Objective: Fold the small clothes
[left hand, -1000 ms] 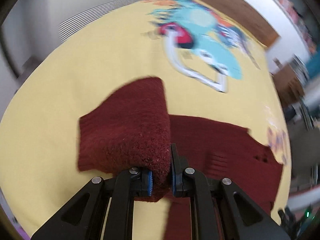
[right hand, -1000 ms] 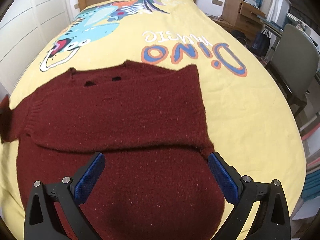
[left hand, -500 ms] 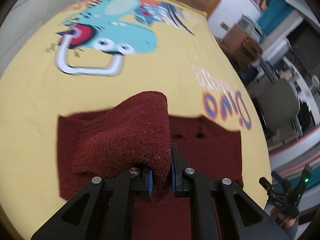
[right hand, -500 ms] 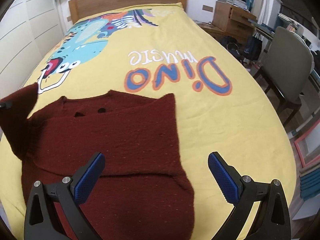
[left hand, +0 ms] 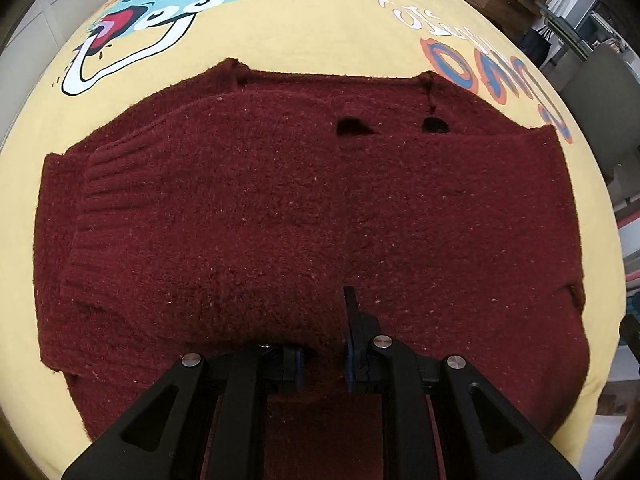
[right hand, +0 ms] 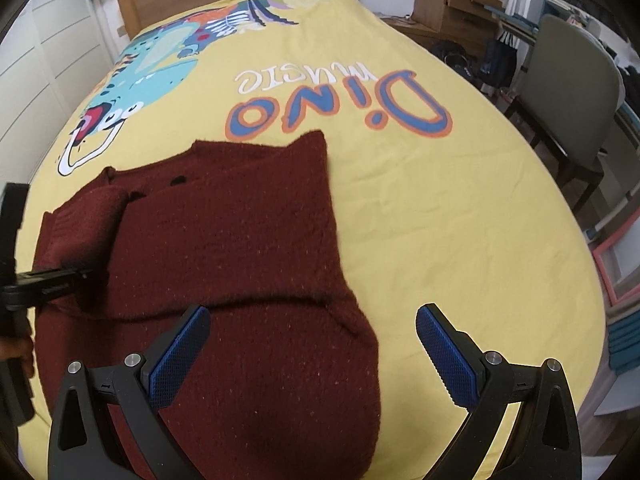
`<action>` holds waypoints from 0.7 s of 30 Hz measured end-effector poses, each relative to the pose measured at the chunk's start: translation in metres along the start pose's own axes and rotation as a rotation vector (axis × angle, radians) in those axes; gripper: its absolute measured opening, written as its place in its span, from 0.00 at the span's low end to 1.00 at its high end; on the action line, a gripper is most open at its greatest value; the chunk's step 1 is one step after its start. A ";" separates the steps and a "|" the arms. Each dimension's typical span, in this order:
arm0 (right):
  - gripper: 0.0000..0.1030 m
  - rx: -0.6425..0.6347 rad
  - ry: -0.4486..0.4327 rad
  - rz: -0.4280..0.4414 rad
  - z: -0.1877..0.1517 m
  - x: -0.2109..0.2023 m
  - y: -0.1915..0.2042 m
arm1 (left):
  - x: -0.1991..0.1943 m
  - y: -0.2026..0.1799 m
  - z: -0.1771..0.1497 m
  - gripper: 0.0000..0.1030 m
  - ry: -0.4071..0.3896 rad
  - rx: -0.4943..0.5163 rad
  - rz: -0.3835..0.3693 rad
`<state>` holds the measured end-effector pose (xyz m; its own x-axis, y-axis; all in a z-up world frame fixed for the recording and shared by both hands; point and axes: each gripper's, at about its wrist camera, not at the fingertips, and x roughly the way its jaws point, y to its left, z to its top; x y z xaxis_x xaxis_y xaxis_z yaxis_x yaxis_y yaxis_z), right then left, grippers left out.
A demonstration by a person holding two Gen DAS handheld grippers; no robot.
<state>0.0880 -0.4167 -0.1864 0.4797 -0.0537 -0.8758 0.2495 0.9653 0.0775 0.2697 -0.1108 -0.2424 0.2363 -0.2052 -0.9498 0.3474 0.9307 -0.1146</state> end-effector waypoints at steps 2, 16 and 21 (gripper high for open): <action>0.99 0.008 0.010 0.007 -0.004 0.004 0.000 | 0.001 0.002 0.002 0.15 0.005 -0.017 -0.007; 0.99 0.029 0.022 0.029 -0.015 0.008 -0.005 | -0.015 0.016 -0.005 0.99 0.058 -0.056 -0.060; 0.99 0.034 0.018 0.042 -0.017 0.006 -0.005 | -0.034 0.020 -0.022 0.99 0.064 -0.046 -0.066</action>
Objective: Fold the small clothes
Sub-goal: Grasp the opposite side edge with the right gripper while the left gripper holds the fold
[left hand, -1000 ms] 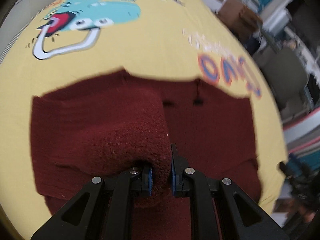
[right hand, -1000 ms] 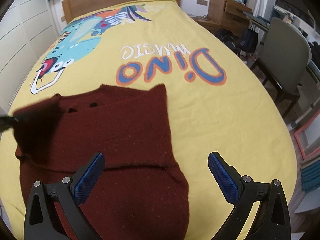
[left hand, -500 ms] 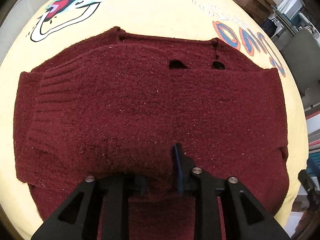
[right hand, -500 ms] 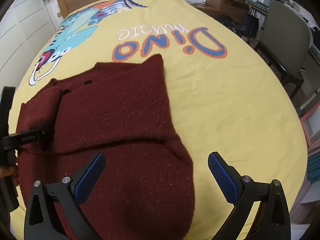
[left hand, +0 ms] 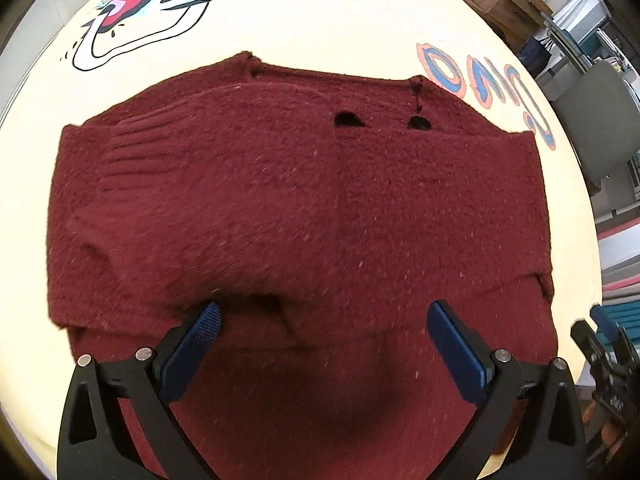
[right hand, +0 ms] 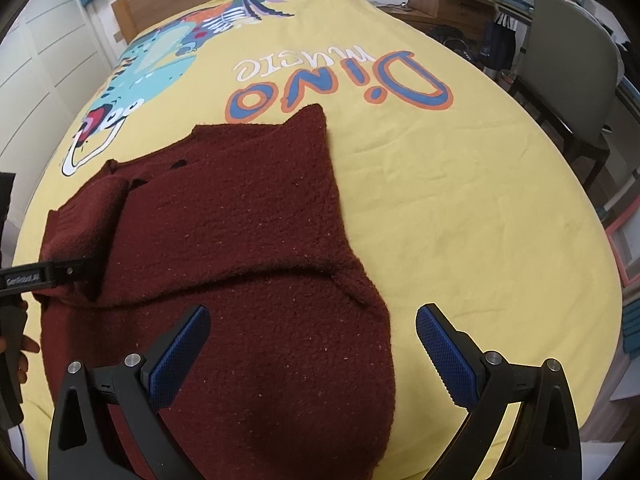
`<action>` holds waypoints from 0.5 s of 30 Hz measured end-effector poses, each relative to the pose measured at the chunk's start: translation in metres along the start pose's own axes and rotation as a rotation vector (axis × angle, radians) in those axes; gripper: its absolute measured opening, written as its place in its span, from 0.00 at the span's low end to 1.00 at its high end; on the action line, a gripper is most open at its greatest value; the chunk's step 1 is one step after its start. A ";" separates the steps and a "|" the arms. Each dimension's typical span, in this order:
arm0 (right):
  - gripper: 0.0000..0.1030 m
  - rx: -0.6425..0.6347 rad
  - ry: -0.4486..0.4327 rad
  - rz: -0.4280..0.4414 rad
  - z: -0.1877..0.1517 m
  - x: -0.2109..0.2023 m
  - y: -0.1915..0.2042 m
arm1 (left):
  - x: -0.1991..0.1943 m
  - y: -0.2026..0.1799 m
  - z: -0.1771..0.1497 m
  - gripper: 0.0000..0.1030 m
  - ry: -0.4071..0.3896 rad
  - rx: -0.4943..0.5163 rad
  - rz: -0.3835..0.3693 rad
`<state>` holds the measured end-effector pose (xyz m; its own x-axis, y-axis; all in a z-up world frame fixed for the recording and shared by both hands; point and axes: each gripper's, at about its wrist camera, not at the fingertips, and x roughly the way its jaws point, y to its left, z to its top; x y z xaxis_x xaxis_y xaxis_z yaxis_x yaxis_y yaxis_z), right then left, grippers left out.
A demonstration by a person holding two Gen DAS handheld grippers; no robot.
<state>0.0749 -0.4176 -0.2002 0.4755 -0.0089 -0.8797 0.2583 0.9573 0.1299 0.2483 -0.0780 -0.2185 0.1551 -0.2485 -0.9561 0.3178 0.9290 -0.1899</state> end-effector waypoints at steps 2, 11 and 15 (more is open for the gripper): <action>0.99 -0.007 0.000 0.000 0.000 -0.001 0.001 | -0.014 0.009 -0.009 0.99 0.008 0.021 0.005; 0.99 -0.043 0.003 -0.015 -0.003 -0.005 0.005 | -0.053 0.065 -0.054 0.99 -0.033 0.092 0.208; 0.99 -0.064 0.013 -0.011 -0.005 -0.003 0.014 | -0.051 0.111 -0.065 0.99 -0.046 0.023 0.199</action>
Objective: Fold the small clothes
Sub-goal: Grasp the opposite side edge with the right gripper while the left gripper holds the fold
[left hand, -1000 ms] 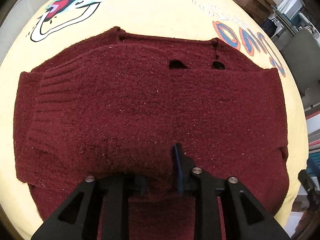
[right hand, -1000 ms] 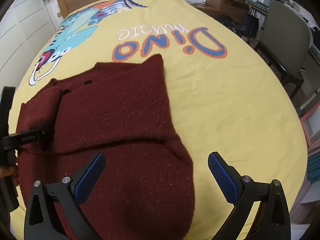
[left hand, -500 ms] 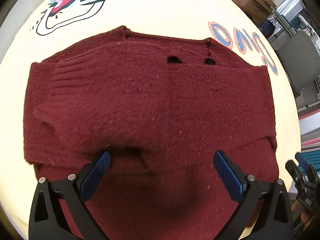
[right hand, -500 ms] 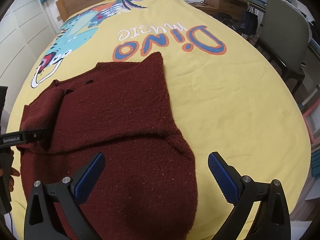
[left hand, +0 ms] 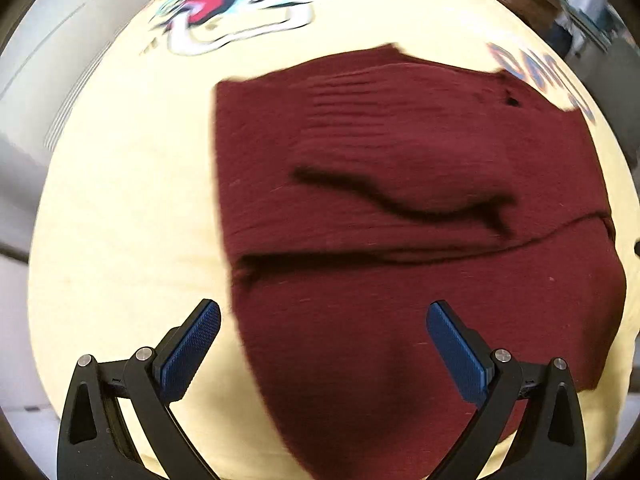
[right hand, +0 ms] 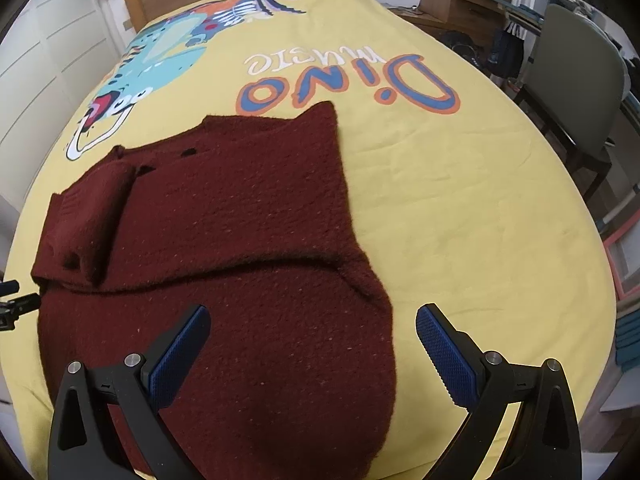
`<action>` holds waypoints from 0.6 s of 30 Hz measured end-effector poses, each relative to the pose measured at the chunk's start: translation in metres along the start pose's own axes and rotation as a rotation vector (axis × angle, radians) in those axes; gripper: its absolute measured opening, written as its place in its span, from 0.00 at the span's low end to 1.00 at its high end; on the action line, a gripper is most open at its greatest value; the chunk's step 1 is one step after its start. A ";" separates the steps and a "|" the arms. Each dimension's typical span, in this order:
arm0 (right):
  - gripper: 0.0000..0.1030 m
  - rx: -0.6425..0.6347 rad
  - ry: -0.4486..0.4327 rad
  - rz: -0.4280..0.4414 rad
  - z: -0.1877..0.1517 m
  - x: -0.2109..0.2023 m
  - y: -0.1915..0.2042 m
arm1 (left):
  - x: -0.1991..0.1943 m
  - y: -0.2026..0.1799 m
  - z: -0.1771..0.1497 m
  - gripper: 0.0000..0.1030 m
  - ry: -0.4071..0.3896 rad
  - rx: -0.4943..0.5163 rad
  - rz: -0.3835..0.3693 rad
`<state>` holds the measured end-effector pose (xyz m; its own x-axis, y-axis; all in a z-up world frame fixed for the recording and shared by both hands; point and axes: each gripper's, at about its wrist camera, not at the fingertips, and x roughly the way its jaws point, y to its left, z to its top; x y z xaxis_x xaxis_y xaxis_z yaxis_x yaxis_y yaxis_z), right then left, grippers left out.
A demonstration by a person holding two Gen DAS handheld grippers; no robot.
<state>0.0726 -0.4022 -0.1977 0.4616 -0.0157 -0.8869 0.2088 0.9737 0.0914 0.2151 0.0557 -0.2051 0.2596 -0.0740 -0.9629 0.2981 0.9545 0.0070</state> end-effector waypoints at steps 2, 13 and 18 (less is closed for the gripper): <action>0.99 -0.023 0.007 0.002 -0.001 0.001 0.008 | 0.009 0.020 -0.001 0.98 -0.002 -0.046 0.000; 0.99 -0.144 0.045 -0.023 -0.009 0.013 0.060 | 0.051 0.055 0.011 0.63 0.028 -0.146 -0.078; 0.99 -0.222 0.044 -0.013 -0.002 0.014 0.097 | 0.050 0.051 0.014 0.38 0.016 -0.098 -0.117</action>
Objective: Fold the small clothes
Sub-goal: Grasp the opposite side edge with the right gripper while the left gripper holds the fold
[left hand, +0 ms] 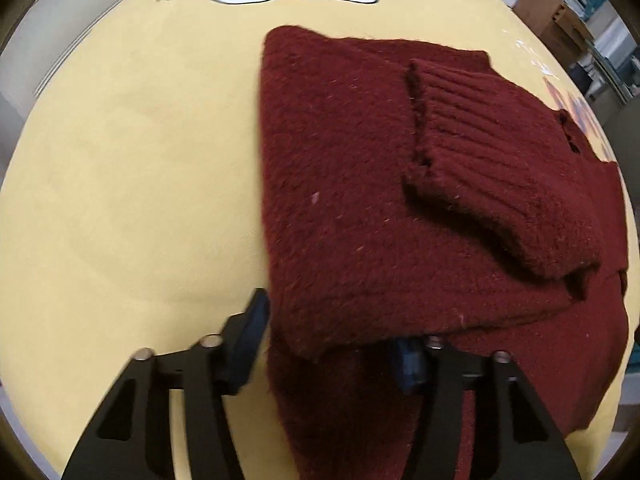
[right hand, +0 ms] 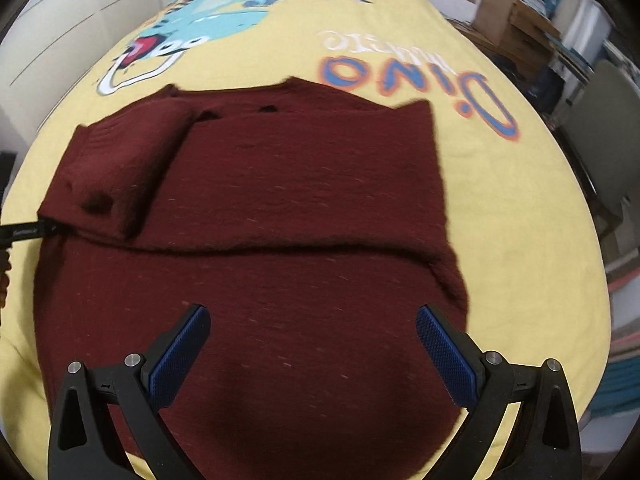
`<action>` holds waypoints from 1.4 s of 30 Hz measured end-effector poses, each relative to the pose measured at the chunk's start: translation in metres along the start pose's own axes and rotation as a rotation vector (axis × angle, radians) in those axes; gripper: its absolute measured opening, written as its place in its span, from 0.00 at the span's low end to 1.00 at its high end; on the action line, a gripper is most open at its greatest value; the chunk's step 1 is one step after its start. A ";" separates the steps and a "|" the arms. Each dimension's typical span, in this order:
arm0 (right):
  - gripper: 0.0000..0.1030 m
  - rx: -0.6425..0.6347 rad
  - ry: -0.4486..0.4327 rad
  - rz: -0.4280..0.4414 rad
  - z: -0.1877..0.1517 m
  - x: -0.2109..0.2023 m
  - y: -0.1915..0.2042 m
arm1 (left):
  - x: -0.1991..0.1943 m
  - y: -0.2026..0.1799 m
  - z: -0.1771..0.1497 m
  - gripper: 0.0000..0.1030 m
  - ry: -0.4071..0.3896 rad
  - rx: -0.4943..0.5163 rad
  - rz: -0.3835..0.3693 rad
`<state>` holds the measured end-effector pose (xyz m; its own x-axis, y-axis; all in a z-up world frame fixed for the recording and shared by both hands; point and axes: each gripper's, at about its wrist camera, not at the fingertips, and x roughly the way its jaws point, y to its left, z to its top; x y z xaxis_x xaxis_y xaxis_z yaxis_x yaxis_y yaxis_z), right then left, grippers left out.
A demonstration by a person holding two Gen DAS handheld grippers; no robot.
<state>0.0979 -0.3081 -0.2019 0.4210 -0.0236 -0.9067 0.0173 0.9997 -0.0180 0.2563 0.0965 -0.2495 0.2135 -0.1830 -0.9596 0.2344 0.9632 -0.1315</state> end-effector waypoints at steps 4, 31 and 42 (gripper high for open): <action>0.99 -0.074 -0.031 0.027 0.025 -0.006 0.032 | -0.006 0.003 0.002 0.13 0.000 0.015 -0.034; 0.92 -0.487 0.114 0.165 0.115 0.086 0.231 | 0.002 0.032 0.018 0.11 0.051 0.023 -0.102; 0.18 -0.395 0.086 0.147 0.134 0.073 0.195 | 0.016 0.012 0.021 0.11 0.059 0.017 -0.102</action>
<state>0.2537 -0.1164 -0.2154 0.3155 0.1030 -0.9433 -0.3923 0.9193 -0.0309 0.2827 0.1006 -0.2608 0.1316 -0.2678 -0.9545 0.2680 0.9366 -0.2258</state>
